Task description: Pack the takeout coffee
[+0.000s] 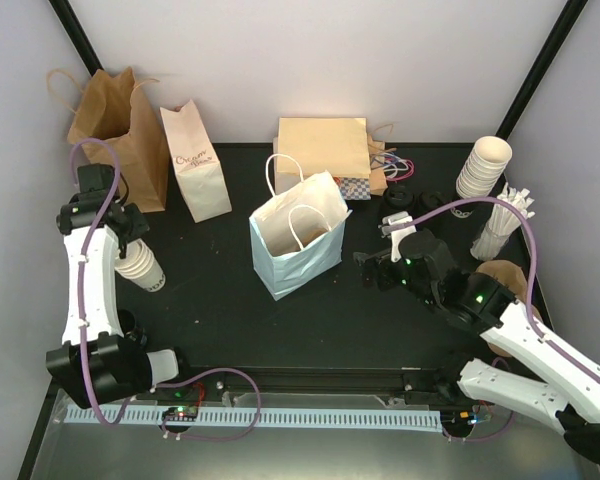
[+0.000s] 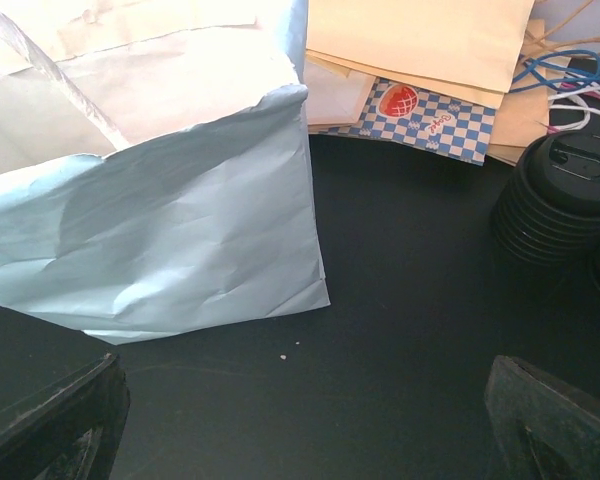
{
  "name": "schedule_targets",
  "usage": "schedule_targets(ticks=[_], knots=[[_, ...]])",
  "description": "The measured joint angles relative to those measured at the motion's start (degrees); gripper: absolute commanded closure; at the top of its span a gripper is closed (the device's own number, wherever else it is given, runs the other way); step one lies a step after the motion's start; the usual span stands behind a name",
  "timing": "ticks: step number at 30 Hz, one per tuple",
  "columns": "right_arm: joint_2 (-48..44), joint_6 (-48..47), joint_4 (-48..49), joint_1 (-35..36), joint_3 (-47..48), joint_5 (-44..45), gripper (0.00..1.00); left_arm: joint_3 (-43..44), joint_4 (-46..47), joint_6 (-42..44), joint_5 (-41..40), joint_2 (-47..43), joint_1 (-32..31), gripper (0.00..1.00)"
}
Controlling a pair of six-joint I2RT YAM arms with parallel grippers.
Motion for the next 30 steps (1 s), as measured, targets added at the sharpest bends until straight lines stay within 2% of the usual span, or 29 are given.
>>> schedule_targets(ticks=[6, 12, 16, 20, 24, 30], knots=[[0.63, 0.0, 0.0, 0.0, 0.02, -0.09, 0.0, 4.13, -2.34, 0.61, -0.2, -1.88, -0.04, 0.98], [0.9, 0.0, -0.02, 0.0, 0.04, -0.11, 0.0, 13.0, -6.36, 1.14, 0.63, -3.96, -0.42, 0.98], [0.96, 0.0, -0.11, 0.0, 0.52, -0.07, 0.0, 18.21, -6.25, 1.07, 6.56, -8.92, -0.46, 0.98], [0.94, 0.04, -0.15, 0.0, 1.22, -0.07, 0.0, 17.75, -3.78, -1.03, 16.72, -16.31, -1.25, 0.98], [0.96, 0.28, -0.22, 0.0, 1.49, -0.15, 0.0, 14.4, -3.23, -3.48, 23.32, -20.74, -6.27, 0.98], [1.79, 2.25, 0.92, 0.0, -0.17, -2.51, 0.0, 3.78, -4.07, -7.52, 22.77, -20.7, -20.41, 0.98]])
